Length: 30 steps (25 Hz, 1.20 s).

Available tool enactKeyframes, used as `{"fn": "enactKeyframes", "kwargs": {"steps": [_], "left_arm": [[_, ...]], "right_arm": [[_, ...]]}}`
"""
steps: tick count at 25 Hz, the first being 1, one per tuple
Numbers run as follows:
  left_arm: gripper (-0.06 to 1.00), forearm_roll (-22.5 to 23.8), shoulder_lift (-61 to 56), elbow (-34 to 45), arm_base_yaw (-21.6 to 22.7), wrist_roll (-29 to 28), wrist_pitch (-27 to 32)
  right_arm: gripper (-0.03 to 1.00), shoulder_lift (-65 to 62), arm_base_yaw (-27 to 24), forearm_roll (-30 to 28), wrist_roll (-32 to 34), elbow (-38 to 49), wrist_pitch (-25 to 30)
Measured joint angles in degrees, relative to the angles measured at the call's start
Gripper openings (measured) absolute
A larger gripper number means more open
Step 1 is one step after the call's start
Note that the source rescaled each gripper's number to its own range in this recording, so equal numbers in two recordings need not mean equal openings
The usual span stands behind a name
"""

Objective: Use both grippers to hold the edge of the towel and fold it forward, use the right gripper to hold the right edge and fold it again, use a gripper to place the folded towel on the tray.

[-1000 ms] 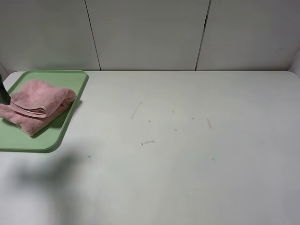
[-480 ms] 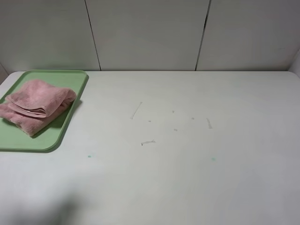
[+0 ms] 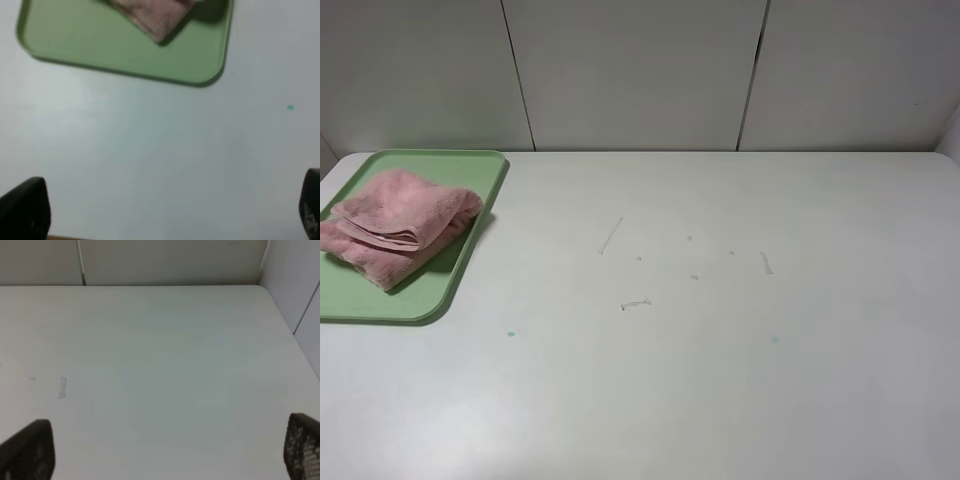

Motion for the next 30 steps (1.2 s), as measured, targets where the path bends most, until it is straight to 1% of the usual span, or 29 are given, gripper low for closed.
{"fn": "enactKeyframes", "kwargs": {"steps": [5, 8, 12, 15, 17, 20, 21, 26, 30], "left_arm": [[1.00, -2.98, -6.41, 0.00, 0.00, 1.79, 0.05], [1.00, -3.90, -9.16, 0.38, -0.07, 3.86, 0.05], [1.00, -3.97, -13.69, 3.51, -0.85, 4.23, 0.05], [1.00, -3.65, -18.27, 7.98, -2.72, 4.36, -0.05], [1.00, -3.37, -21.43, 11.50, -4.50, 4.36, -1.74], [1.00, -3.04, -25.58, 16.14, -7.05, 4.81, -5.97], [1.00, -3.00, -26.64, 17.07, -7.46, 4.94, -6.23], [1.00, -2.74, -30.77, 17.58, -7.86, 5.45, -7.15], [1.00, -2.58, -31.35, 17.58, -7.86, 6.00, -7.15]], "right_arm": [[1.00, 0.00, 0.00, 0.00, 0.00, 0.00, 0.00], [1.00, 0.00, 0.00, 0.00, 0.00, 0.00, 0.00], [1.00, 0.00, 0.00, 0.00, 0.00, 0.00, 0.00], [1.00, 0.00, 0.00, 0.00, 0.00, 0.00, 0.00], [1.00, 0.00, 0.00, 0.00, 0.00, 0.00, 0.00], [1.00, 0.00, 0.00, 0.00, 0.00, 0.00, 0.00], [1.00, 0.00, 0.00, 0.00, 0.00, 0.00, 0.00], [1.00, 0.00, 0.00, 0.00, 0.00, 0.00, -0.05], [1.00, 0.00, 0.00, 0.00, 0.00, 0.00, -0.05]]}}
